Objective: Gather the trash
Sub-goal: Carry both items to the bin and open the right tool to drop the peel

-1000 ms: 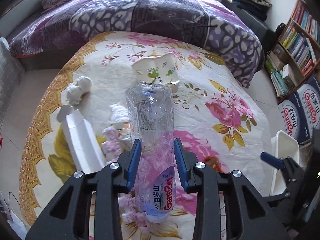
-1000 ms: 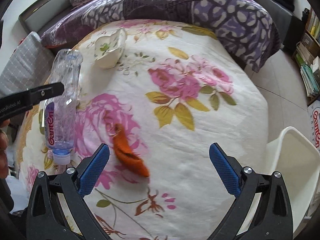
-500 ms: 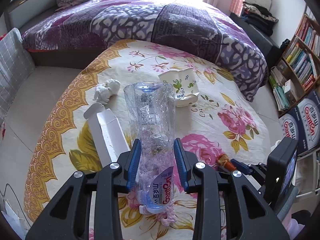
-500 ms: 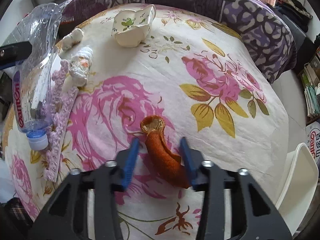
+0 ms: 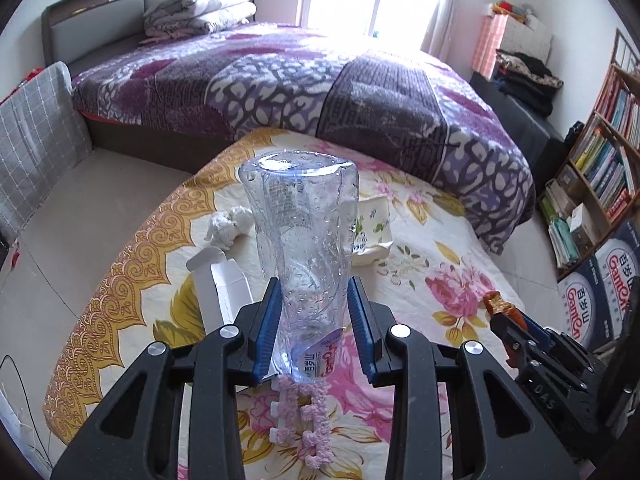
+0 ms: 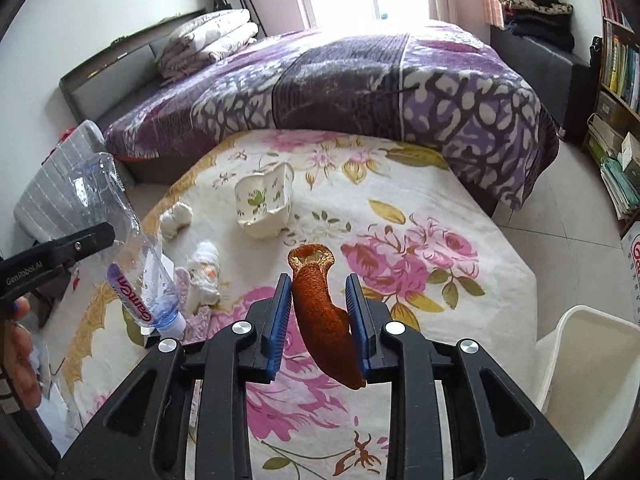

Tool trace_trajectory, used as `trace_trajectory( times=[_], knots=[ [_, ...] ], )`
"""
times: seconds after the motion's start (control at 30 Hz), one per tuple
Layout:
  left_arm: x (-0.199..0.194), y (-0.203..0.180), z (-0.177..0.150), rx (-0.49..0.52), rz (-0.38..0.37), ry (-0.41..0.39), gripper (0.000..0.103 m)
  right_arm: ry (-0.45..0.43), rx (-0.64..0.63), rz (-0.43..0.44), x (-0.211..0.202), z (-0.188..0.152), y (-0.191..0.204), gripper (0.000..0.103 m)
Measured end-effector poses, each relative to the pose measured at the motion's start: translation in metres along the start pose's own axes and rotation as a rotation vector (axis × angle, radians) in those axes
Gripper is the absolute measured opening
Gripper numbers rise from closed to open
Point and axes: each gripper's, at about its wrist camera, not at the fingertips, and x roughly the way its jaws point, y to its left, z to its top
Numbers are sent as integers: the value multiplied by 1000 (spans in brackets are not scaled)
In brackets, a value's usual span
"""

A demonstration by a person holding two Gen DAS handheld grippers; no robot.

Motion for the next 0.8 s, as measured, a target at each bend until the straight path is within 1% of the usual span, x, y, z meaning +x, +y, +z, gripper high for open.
trace_trajectory(
  times=[0.13,0.3,0.6,0.8],
  knots=[
    [-12,-7,1,-10,13,-48,34,-39,12,7,-13,4,-4,27],
    [-22,-16,1,-6,16,-76,34,-65,10,10,-26,5,-6,27],
    [-31,-41,-6,28,0,-89,34,-105,2,-4,-49,2,-16,27],
    [-30,-65,-12,60,-31,-84,34,-98,17,-33,-57,-2,-37,27]
  ],
)
